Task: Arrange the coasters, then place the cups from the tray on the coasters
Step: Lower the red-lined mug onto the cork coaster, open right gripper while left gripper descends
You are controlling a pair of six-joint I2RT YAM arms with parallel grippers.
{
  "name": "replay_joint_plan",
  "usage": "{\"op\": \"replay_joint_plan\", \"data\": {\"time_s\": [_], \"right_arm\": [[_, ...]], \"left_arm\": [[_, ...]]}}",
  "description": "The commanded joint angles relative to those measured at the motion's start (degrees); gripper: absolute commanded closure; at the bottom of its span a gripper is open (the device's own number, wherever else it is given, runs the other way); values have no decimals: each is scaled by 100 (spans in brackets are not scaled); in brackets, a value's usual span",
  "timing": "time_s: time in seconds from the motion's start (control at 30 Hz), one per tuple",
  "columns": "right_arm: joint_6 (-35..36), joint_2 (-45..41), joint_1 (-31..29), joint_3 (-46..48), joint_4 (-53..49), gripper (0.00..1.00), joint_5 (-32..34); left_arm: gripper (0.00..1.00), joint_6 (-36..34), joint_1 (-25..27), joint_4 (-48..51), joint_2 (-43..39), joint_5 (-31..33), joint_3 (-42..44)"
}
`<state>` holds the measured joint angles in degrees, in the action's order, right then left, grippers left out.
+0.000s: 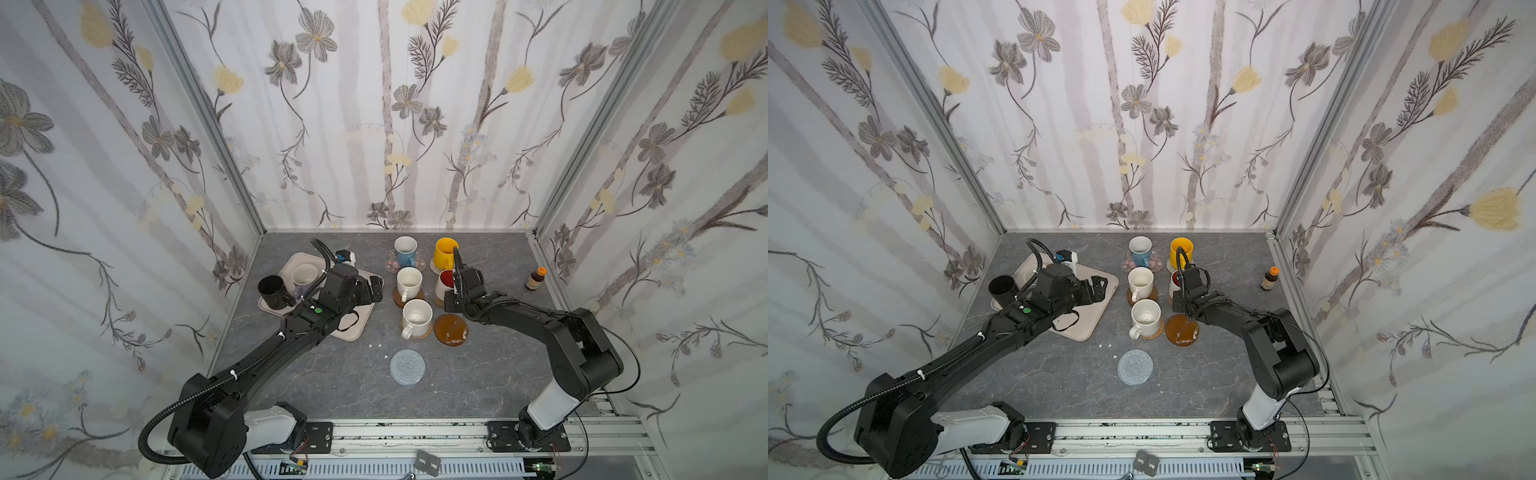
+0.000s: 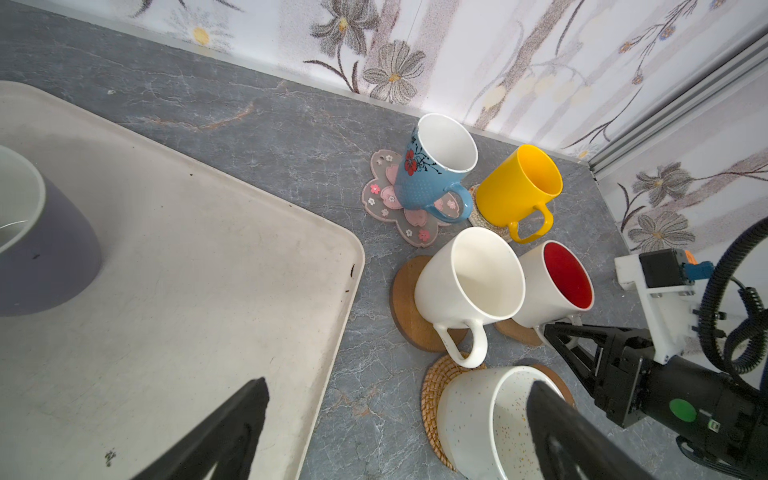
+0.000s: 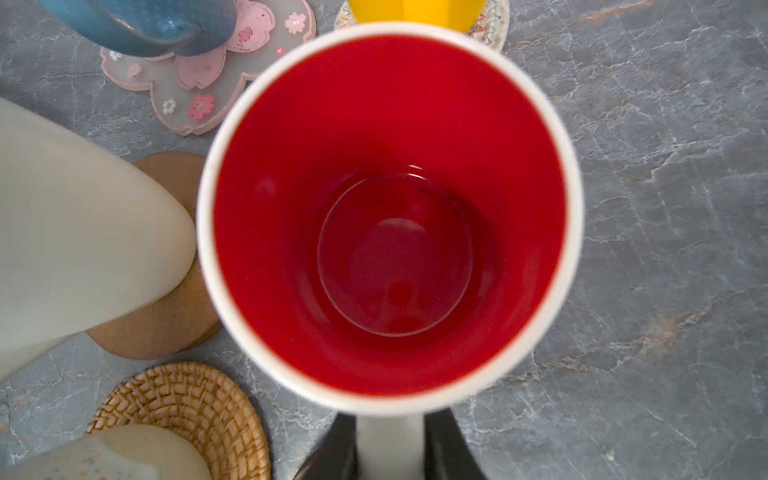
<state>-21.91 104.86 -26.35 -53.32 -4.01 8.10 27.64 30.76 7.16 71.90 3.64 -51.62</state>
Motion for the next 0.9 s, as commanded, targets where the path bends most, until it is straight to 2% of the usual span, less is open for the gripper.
{"op": "replay_joint_plan", "data": {"time_s": [0.0, 0.23, 0.4, 0.53, 0.7, 0.87], "right_arm": [[-6, -13, -3, 32, 452, 70, 131], [-21, -114, -5, 85, 454, 56, 127], [-8, -349, -3, 174, 454, 41, 114], [-6, -674, -3, 340, 557, 34, 87], [28, -1258, -17, 586, 674, 29, 65], [97, -1963, -27, 859, 843, 27, -40]], "left_arm": [[0, 73, -26, -122, -26, -4, -24], [0, 34, -160, -100, -207, 96, 25], [0, 60, -522, -48, -364, 6, 151], [1, 110, -870, 35, -420, -187, 209], [8, -280, -1072, 461, -466, 321, 150], [22, -343, -1492, 651, -442, 23, 111]]}}
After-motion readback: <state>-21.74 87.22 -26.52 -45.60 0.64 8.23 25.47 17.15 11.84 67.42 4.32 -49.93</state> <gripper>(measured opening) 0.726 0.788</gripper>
